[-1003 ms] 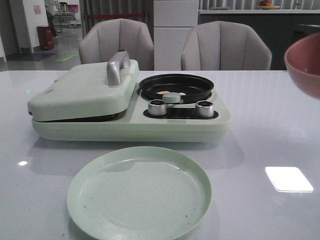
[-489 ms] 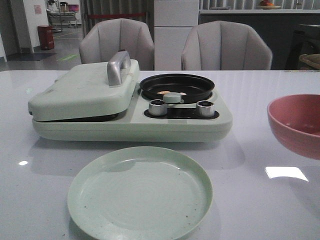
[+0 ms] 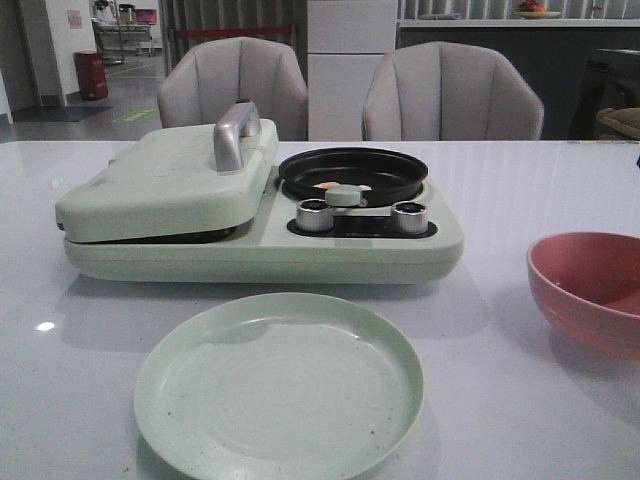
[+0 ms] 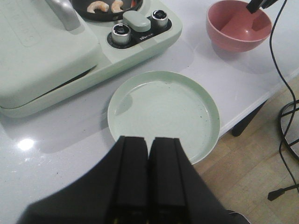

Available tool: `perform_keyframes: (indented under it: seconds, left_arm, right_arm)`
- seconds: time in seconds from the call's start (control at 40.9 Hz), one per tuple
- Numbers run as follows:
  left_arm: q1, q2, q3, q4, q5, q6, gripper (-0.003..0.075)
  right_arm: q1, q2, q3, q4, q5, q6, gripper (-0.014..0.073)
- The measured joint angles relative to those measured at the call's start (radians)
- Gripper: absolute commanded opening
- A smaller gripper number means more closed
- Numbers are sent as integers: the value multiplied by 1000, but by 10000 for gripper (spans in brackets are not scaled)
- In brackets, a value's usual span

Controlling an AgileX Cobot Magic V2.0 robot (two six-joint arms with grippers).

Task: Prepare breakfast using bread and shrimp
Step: 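Open the right gripper and withdraw it from the bowl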

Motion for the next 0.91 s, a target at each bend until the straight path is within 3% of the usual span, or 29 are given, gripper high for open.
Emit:
perform_keyframes:
  seconds: [0.22,0.563,0.905]
  left_arm:
    - [0,0,0,0,0,0,102]
    - [0,0,0,-2,0,0,102]
    - [0,0,0,-2,0,0,102]
  right_arm:
    - [42,-153,-3,0,4,-10,412]
    - [289,-604,100,-9,103,-26,412]
    - [309,-1080,327,-74,244,10,412]
